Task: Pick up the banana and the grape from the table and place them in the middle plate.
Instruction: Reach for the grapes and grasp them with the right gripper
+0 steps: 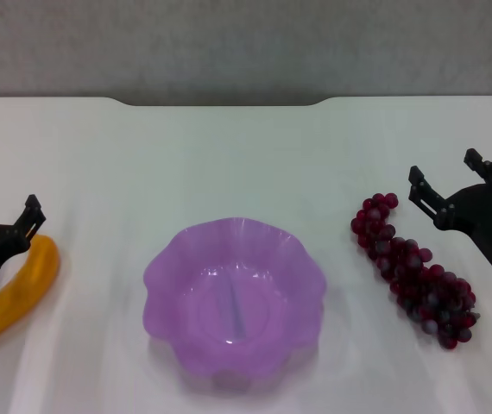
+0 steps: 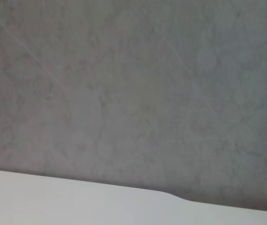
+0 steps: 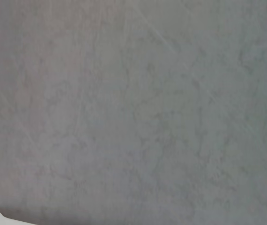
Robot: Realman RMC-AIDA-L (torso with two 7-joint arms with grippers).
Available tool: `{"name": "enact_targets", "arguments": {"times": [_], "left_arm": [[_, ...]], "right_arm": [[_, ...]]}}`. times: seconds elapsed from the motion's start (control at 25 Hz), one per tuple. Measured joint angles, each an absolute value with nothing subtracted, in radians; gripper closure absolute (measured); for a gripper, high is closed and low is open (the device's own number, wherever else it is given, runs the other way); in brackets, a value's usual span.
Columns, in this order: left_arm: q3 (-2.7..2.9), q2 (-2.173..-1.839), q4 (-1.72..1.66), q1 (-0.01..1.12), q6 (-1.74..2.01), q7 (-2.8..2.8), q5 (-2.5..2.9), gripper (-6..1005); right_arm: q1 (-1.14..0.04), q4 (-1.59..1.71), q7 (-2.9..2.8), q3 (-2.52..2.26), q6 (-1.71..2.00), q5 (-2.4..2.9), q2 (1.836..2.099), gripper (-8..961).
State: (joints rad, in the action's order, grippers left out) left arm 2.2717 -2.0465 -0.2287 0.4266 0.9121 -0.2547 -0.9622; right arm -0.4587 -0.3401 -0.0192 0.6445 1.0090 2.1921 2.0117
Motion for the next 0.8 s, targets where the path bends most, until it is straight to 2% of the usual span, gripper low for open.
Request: {"name": "enact_targets", "arguments": {"times": [0.6, 0.72, 0.76, 0.8], "left_arm": [[2.271, -2.046, -0.218, 0.421, 0.913, -0.255, -0.965, 119], [2.271, -2.045, -0.218, 0.416, 0.908, -0.255, -0.965, 119], [2.268, -2.044, -0.215, 0.411, 0.898, -0.254, -0.965, 119], [2.268, -2.044, -0.215, 0.411, 0.898, -0.254, -0.965, 119]], "right_arm": [[-0.449, -0.365, -0.019, 0.657, 1.009, 2.192, 2.005, 70], [-0.449, -0.399, -0.019, 0.658, 1.000, 2.192, 1.995, 70], [-0.444, -0.451, -0.018, 0.665, 0.966, 2.192, 1.974, 70], [-0.444, -0.451, -0.018, 0.665, 0.966, 2.192, 1.974, 70]]}}
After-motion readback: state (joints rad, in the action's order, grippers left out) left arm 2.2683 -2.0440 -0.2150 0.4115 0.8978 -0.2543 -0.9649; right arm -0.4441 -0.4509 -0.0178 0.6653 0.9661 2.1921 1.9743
